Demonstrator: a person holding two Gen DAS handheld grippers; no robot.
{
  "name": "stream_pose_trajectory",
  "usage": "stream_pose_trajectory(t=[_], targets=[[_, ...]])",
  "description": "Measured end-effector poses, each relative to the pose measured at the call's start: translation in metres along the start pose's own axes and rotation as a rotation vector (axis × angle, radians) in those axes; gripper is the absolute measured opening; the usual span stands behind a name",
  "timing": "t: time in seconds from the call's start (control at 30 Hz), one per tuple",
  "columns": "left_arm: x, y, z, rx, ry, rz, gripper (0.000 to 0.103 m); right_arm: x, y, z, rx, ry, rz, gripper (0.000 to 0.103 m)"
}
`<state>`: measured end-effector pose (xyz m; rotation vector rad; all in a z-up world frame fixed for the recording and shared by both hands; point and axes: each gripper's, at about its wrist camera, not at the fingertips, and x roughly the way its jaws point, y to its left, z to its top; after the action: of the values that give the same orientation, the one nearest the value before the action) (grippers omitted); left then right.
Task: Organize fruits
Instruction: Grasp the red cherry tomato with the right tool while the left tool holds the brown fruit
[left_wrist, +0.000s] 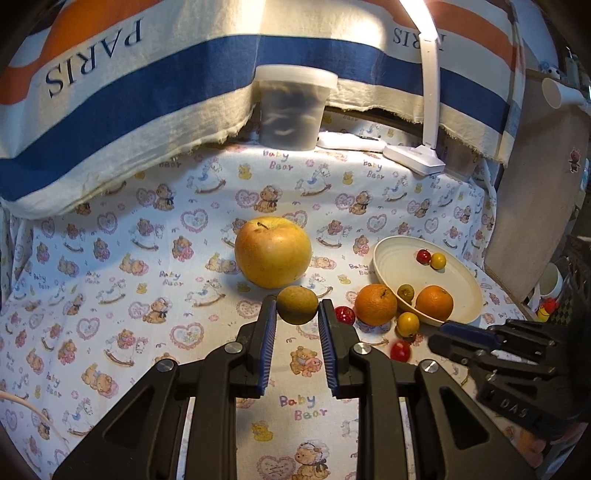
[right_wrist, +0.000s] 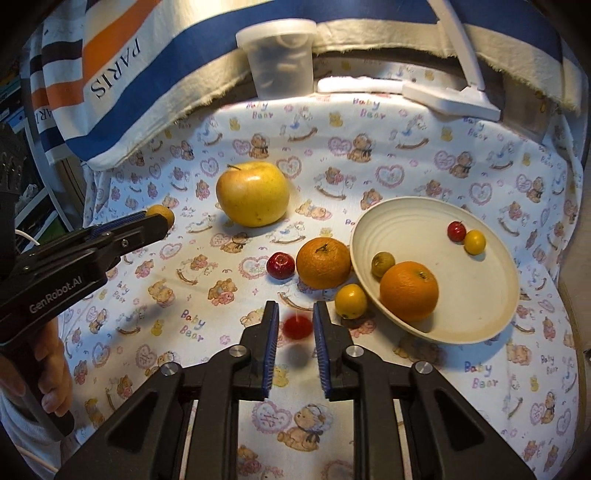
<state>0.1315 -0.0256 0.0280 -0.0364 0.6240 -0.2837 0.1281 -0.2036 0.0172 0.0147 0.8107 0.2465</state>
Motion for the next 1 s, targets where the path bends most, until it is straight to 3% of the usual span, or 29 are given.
stream_pose_trajectory(t=[0.47,0.53,0.6,0.67,1.0], targets=[[0.004,-0.004,-0.002,0.027,0.001,0.016,0.022,-0.001,-0.012,0.000,0.000,-0.012,-0.004,0.019],[0.006,-0.001,-0.002,0.016,0.006,0.019,0.022,0.006,-0.008,0.001,-0.007,0.012,0.011,0.025],[0.007,0.002,-0.002,0.008,0.006,0.024,0.022,0.013,-0.005,0.003,-0.008,0.024,0.025,0.038],[0.008,0.003,-0.002,0.003,0.009,0.025,0.022,0.018,-0.002,0.003,-0.013,0.020,0.018,0.043],[0.007,0.002,-0.002,0.007,0.011,0.019,0.022,0.049,-0.008,0.004,0.051,0.114,0.073,0.043]])
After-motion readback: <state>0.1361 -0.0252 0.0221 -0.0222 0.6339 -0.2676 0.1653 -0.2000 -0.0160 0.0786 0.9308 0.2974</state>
